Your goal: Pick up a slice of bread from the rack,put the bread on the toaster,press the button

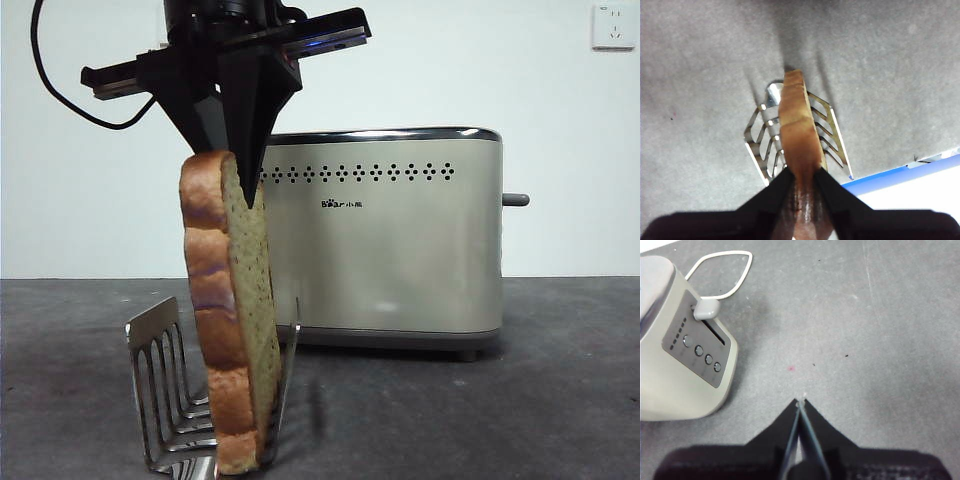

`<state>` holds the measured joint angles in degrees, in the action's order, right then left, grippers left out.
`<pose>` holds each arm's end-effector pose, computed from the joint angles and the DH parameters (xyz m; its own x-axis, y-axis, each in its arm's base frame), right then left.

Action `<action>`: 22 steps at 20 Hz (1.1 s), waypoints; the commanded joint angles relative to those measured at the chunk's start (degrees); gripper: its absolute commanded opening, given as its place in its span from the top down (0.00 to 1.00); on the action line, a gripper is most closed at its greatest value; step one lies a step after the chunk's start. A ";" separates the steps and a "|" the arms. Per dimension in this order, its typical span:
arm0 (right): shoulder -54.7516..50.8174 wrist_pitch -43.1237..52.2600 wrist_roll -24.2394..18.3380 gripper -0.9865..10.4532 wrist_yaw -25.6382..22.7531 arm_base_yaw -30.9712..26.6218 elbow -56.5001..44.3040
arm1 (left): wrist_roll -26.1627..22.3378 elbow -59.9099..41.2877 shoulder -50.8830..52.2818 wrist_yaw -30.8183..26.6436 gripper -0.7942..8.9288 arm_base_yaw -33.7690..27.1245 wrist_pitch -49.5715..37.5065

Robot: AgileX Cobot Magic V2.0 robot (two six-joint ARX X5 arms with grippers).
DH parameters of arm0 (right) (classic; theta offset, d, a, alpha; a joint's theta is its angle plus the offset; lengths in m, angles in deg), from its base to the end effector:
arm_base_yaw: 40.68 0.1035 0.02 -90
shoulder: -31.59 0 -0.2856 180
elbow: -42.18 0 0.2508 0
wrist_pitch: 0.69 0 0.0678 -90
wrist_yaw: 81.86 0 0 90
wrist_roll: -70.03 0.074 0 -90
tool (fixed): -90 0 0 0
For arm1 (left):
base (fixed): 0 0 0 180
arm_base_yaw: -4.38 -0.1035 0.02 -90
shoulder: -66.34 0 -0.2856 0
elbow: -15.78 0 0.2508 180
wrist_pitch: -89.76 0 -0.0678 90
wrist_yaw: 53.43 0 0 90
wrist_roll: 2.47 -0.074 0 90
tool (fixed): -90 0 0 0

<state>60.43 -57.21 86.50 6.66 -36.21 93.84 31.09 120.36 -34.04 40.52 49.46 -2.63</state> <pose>0.1187 0.0074 0.2599 0.8312 0.0391 -0.5547 0.1027 0.9696 0.2221 0.2349 -0.2428 0.2621 0.0321 -0.1297 -0.9910 0.2055 0.9712 -0.1205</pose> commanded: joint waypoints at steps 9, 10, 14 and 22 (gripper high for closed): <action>-0.11 -0.52 -1.60 0.91 -0.57 0.02 0.28 | -16.44 9.46 9.57 1.49 0.93 -3.69 1.62; -0.11 -0.52 -1.60 0.91 -0.55 0.02 0.28 | -21.07 12.61 9.77 2.10 0.93 -3.72 1.60; -0.11 -0.57 -1.57 0.91 -0.52 0.02 0.28 | -44.17 26.40 9.62 1.81 0.92 -3.91 1.42; -0.11 -0.74 -1.57 0.91 -0.52 0.02 0.28 | -83.47 38.23 9.62 1.86 0.93 -3.91 -0.33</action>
<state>60.43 -58.21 85.41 6.42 -36.21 93.84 -45.19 158.66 -24.29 42.14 45.68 -2.58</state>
